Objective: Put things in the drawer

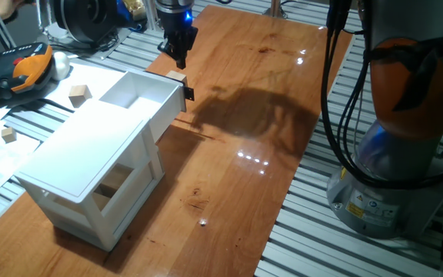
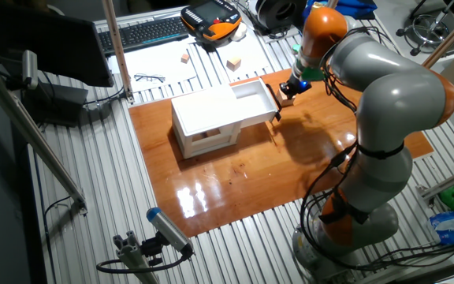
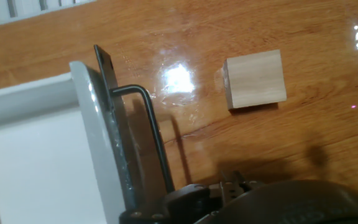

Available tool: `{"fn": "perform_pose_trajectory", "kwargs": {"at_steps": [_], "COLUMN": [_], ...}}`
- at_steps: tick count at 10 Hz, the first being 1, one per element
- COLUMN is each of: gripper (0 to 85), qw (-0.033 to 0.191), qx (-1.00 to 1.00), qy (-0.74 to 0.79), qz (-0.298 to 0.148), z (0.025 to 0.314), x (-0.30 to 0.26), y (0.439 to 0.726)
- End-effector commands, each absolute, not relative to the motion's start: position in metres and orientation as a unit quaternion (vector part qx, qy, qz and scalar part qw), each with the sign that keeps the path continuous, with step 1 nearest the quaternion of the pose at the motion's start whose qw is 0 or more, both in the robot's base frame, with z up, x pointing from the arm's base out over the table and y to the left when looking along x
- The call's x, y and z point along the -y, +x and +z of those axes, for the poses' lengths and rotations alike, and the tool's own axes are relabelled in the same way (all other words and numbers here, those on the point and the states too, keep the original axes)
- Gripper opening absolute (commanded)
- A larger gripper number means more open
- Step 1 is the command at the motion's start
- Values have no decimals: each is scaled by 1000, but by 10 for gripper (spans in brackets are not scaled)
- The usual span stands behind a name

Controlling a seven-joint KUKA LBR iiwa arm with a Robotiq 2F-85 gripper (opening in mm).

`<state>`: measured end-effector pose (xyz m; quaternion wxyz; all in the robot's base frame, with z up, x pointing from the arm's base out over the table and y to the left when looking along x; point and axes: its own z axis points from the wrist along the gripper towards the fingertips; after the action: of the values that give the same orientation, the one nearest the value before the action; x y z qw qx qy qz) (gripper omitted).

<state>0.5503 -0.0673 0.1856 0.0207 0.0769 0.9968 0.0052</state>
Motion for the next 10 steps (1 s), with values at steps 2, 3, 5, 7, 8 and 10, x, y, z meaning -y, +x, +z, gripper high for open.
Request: {"fn": "perform_pose_trajectory", "kwargs": {"at_steps": [2, 3, 5, 7, 8, 10], "gripper": [0, 0, 0, 0, 0, 0], "qw": [-5, -2, 2, 4, 4, 19], "qx": [-997, -996, -997, -997, -997, -997], "qy": [70, 86, 73, 72, 72, 70], "qz": [-17, -6, -16, -19, -20, -20], "z": [186, 186, 186, 186, 186, 186], "x": [68, 68, 68, 68, 68, 68], "y": [550, 550, 550, 550, 550, 550]}}
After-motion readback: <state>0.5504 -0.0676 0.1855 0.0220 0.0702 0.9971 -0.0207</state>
